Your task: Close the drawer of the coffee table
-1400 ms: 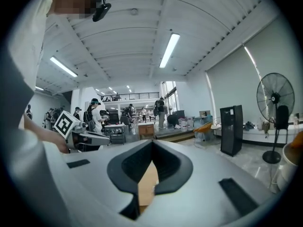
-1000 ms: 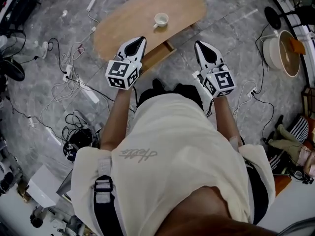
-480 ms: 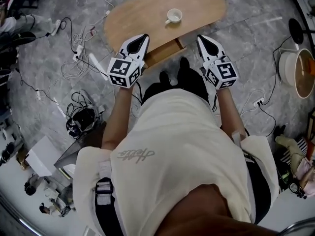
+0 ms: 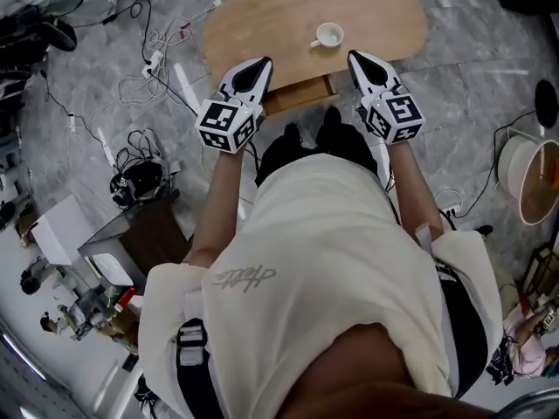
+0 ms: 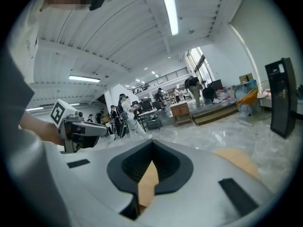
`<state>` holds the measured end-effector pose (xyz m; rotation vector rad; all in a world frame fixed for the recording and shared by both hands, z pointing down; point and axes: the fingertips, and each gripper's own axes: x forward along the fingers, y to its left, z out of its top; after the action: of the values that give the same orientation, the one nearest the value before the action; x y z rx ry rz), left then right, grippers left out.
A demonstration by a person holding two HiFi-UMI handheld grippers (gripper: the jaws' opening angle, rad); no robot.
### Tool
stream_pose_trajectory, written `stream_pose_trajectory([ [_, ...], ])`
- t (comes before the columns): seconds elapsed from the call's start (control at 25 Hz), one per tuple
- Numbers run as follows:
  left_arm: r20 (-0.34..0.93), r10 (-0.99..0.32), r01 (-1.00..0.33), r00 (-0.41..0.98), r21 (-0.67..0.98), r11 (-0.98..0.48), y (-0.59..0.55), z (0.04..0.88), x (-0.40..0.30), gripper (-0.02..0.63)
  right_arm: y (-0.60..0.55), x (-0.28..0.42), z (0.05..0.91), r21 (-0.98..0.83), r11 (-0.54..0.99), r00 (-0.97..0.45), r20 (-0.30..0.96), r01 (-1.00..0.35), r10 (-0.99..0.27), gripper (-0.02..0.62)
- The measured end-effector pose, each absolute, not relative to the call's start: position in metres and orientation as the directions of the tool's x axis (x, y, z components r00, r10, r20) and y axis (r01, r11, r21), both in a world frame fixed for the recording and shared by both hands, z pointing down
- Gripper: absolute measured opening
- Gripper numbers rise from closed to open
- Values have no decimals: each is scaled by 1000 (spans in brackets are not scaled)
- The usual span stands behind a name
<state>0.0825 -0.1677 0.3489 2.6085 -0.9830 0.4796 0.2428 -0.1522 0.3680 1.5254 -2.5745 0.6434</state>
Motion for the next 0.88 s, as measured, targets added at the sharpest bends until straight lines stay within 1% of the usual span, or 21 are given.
stream_pose_trajectory([
  [0.16,446,-611,-741,654,216,-635,-160,371,53,5,-160,218,394,-342,464,-566,324,-817,-759,-6],
  [0.28,500,-618,-783,606,242,-572,-144,406,29,5,-157,203,419,-350,496,-603,364,-795,-710,-6],
  [0.4,559,-608,-815,564,258,-519,-129,444,12,5,-150,194,450,-385,493,-624,412,-780,-665,-6],
  [0.64,629,-548,-826,551,317,-466,-110,525,-15,5,-133,170,552,-478,392,-616,556,-786,-558,-6],
  [0.88,738,-384,-815,555,388,-431,-73,641,-29,5,-113,164,657,-516,219,-555,699,-828,-452,-6],
])
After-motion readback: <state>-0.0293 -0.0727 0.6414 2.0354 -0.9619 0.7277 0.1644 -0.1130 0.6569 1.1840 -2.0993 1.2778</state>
